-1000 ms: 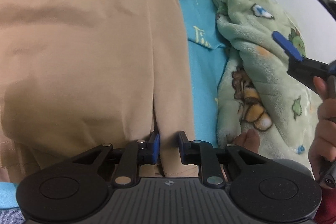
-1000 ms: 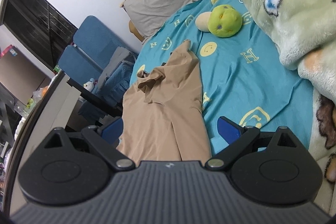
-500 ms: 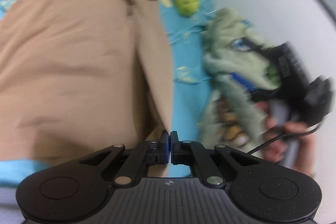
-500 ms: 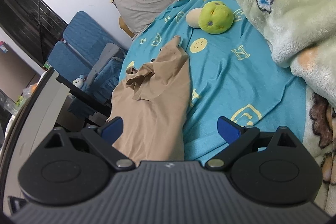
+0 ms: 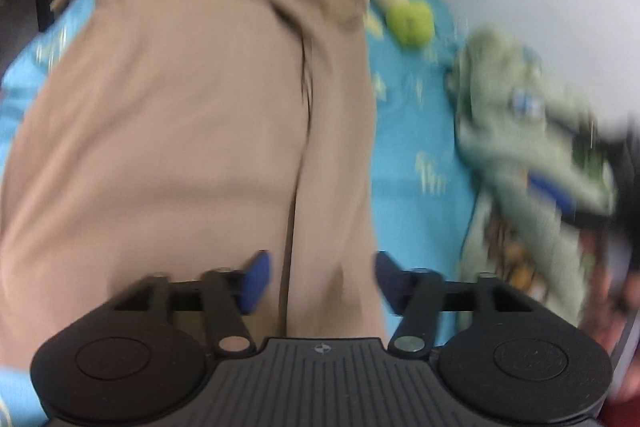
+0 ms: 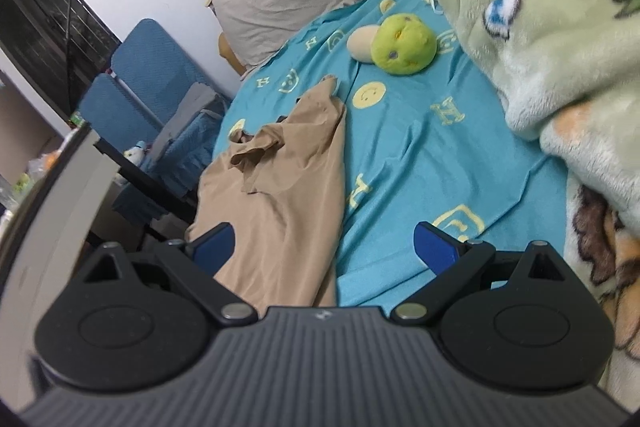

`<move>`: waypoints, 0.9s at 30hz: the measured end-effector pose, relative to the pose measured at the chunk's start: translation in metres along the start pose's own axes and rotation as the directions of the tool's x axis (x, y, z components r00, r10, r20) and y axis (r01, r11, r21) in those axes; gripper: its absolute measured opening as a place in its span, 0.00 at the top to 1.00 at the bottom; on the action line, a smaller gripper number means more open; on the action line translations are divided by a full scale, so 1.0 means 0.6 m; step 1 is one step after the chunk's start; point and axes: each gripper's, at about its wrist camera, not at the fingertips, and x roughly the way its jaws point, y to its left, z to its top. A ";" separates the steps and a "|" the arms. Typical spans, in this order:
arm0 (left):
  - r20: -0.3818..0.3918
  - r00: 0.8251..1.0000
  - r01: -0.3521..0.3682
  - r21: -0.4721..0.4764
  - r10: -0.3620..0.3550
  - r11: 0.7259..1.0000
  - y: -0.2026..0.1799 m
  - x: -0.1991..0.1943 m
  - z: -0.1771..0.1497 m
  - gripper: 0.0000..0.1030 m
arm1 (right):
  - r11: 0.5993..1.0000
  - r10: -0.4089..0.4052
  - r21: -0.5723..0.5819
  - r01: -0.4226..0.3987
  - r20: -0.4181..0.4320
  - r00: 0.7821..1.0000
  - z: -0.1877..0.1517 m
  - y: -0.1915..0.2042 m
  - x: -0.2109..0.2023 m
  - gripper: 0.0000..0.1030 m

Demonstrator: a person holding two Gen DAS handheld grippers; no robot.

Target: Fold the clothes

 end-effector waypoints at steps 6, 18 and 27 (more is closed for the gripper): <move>0.121 0.992 -0.033 -0.012 0.034 0.999 -0.003 0.088 0.143 0.35 | 0.997 -0.055 -0.048 0.055 -0.010 0.998 0.000 0.009 0.037 0.05; 0.323 0.941 -0.069 -0.111 0.101 0.991 0.039 0.268 0.273 0.92 | 0.993 -0.111 0.039 0.114 -0.063 0.992 0.016 -0.030 0.127 0.05; 0.446 0.863 -0.246 -0.043 0.239 0.968 0.027 0.229 0.293 0.98 | 0.991 -0.120 0.057 0.124 -0.067 0.990 0.014 -0.036 0.138 0.05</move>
